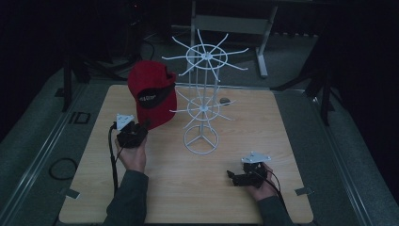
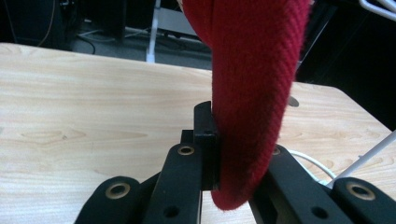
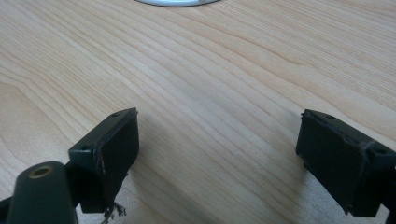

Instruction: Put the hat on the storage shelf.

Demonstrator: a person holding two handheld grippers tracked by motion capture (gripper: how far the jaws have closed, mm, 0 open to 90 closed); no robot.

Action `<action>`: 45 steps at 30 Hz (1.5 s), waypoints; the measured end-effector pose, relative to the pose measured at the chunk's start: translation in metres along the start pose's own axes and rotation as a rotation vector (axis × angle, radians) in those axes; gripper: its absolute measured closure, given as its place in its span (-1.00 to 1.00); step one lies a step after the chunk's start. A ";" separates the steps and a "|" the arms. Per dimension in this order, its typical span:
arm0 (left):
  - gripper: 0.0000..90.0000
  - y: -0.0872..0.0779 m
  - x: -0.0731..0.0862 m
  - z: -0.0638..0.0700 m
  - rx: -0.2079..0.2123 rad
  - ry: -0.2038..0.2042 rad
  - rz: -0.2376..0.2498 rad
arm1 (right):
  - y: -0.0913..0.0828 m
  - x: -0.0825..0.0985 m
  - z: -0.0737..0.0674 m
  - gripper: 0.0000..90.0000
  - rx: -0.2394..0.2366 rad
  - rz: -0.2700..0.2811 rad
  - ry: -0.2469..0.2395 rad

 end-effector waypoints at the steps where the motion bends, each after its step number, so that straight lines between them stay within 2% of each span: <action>1: 0.91 -0.001 -0.002 0.000 0.000 -0.001 0.004 | 0.000 0.000 0.000 -0.71 0.000 0.000 0.000; 25: 0.91 -0.022 -0.037 0.008 0.018 0.011 0.105 | 0.000 0.000 0.000 -0.71 -0.001 -0.001 -0.005; 45: 0.91 -0.031 -0.060 0.018 0.040 0.021 0.148 | 0.000 0.000 0.000 -0.71 -0.001 -0.002 -0.002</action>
Point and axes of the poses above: each handheld gripper's, and its own axes: y roughly forward along the jaws, x roughly out of its underside, z roughly to its right, the point moved 8 cm from there along y, roughly forward along the jaws
